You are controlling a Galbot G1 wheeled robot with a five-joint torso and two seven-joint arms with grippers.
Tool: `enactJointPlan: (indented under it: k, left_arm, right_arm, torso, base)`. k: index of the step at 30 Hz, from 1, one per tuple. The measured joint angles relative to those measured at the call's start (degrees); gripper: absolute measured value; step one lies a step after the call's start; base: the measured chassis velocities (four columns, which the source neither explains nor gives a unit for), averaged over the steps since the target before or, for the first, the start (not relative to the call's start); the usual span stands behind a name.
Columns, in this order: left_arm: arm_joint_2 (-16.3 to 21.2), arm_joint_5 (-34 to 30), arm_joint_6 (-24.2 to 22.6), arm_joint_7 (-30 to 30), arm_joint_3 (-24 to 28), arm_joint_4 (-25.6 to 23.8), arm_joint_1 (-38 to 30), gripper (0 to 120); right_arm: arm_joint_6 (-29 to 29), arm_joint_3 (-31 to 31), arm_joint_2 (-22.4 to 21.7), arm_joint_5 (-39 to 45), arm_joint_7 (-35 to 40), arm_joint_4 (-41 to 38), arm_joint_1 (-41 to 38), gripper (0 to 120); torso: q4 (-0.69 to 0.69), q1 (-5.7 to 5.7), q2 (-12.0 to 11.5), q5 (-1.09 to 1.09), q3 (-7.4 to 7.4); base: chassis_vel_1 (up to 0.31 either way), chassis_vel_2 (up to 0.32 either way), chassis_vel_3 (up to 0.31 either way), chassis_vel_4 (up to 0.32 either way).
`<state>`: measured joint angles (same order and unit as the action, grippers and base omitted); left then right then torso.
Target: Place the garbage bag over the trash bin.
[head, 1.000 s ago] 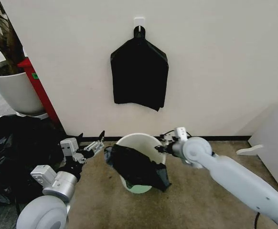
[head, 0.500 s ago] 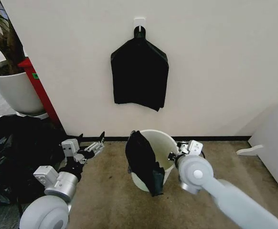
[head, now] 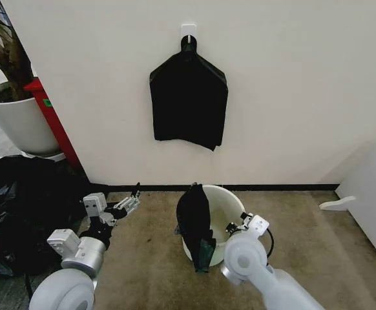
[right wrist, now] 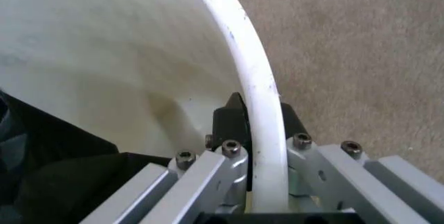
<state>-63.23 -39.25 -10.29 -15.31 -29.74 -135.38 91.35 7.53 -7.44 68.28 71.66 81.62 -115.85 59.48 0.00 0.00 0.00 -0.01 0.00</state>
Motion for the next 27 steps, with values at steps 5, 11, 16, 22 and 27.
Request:
enactJointPlan:
  k: [5, 11, 16, 22, 27]
  left_arm:
    - [-0.1, 0.1, 0.1, 0.0, -0.2, 0.0, 0.2, 100]
    - [0.1, 0.2, 0.2, 0.2, 0.2, 0.0, -0.1, 100]
    - [0.5, 0.2, 0.2, 0.3, 1.2, 0.5, -1.0, 100]
    - [0.6, 0.2, 0.0, 0.3, 2.4, 0.8, -1.7, 100]
    - [0.8, 0.2, -0.1, 0.2, 2.6, 1.0, -2.0, 100]
  right_arm:
    - [0.3, -0.4, 0.4, -2.1, -1.2, 1.2, 0.5, 0]
    - [1.3, -0.4, 0.7, -4.4, -3.2, 1.5, 2.4, 14]
    - [1.6, -0.4, -0.1, -5.5, -3.4, 0.0, 3.0, 30]
    - [1.8, 0.1, -1.9, -5.9, -3.3, -2.1, 3.5, 50]
    - [2.4, 0.5, -2.9, -4.4, -3.1, -3.0, 3.4, 67]
  torso:
    - [0.00, 0.00, 0.0, 0.00, 0.00]
    - [0.00, 0.00, 0.0, 0.00, 0.00]
    - [0.00, 0.00, 0.0, 0.00, 0.00]
    - [-0.01, 0.00, 0.0, 0.00, 0.00]
    - [0.00, 0.00, 0.0, 0.01, 0.00]
  base:
    - [0.000, 0.000, 0.000, 0.000]
    - [0.000, 0.000, 0.000, 0.000]
    - [0.000, 0.000, 0.000, 0.000]
    - [0.000, 0.000, 0.000, 0.000]
    - [0.000, 0.000, 0.000, 0.000]
